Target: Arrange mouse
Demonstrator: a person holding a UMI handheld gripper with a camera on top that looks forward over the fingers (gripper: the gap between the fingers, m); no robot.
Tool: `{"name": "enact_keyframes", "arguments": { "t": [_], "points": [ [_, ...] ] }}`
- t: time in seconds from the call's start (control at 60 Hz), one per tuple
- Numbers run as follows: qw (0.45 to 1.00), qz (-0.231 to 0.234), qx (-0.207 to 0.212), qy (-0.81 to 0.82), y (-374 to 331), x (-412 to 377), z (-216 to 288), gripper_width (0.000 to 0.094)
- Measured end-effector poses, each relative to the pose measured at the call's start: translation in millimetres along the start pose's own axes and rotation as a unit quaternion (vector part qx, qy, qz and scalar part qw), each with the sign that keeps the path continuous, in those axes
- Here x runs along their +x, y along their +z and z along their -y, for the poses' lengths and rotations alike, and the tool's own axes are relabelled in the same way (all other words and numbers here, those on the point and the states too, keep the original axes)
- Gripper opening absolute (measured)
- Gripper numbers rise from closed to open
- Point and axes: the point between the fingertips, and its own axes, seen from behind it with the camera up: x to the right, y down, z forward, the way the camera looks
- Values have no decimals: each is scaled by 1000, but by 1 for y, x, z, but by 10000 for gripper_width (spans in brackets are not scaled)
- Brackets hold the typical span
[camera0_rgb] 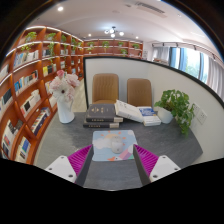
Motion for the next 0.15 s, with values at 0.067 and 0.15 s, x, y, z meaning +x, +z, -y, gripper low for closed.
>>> {"name": "enact_keyframes", "arguments": {
  "t": [0.067, 0.15],
  "points": [
    [1000, 1, 1, 3, -2, -2, -1, 789],
    [1000, 1, 1, 5, -5, -4, -3, 788]
  ]
}}
